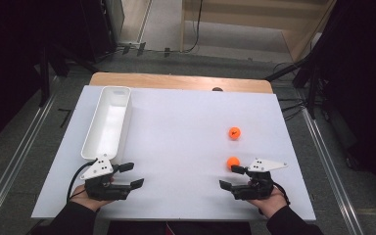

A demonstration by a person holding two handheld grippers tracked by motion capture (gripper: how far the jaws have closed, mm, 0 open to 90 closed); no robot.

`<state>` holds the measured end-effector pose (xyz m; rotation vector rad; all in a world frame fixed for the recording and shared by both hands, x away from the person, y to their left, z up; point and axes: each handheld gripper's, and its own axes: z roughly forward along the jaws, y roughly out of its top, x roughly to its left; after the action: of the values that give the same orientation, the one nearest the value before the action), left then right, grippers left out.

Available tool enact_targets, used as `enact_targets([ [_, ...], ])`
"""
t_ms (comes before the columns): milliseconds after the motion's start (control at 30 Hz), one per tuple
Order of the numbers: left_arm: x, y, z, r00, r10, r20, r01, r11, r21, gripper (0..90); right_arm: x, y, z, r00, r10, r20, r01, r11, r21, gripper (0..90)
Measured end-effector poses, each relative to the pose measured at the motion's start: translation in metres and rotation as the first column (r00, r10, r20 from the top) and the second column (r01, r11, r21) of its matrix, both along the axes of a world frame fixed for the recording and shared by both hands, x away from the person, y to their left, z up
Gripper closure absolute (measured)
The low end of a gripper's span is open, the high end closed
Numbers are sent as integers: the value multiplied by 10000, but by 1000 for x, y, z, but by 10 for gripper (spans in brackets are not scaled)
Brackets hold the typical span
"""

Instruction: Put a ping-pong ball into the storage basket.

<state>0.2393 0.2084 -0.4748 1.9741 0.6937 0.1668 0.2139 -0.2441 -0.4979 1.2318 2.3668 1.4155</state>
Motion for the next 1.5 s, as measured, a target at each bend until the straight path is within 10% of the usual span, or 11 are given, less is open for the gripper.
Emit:
enact_targets([
  [1500, -1, 4, 1, 9999, 112, -28, -112, 9999, -118, 314, 6, -1, 3, 9996, -6, 297, 3, 10000, 75, 203],
])
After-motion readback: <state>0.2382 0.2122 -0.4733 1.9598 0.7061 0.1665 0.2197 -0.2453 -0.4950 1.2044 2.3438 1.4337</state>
